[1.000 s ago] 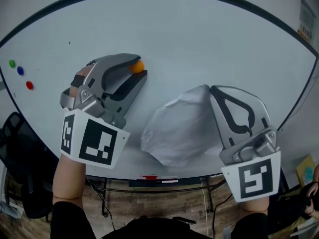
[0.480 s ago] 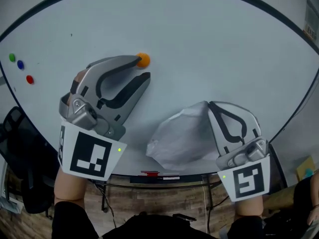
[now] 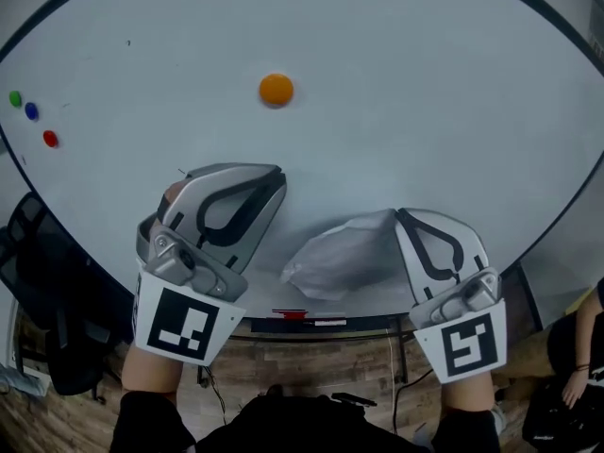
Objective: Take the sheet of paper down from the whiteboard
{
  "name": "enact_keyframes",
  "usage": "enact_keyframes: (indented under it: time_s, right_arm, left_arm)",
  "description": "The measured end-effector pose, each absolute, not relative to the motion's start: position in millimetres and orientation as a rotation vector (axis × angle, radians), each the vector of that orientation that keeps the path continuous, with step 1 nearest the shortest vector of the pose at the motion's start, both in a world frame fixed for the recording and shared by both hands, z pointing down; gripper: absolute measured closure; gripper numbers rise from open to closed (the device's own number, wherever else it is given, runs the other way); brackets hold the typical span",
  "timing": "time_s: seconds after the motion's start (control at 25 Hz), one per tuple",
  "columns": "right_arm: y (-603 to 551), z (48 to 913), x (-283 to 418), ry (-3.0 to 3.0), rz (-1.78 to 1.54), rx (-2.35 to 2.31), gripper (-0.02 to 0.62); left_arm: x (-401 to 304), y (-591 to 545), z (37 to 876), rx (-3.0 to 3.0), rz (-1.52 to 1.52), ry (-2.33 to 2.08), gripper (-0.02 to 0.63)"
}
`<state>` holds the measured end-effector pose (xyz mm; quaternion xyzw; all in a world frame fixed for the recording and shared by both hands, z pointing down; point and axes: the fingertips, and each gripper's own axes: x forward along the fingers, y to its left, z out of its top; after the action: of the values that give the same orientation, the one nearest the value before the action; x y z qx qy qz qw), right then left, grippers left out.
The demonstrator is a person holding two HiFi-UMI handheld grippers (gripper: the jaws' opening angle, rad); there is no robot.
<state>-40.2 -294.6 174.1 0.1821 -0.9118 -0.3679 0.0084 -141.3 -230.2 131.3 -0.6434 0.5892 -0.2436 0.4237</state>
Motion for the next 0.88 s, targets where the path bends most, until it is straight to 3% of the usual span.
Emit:
enact_keyframes:
  time_s: [0.88]
  right_arm:
    - [-293, 285, -38, -3.013, -0.534, 0.332, 0.577]
  left_arm:
    - [-149, -231, 313, -2.162, -0.421, 1.665, 0.594]
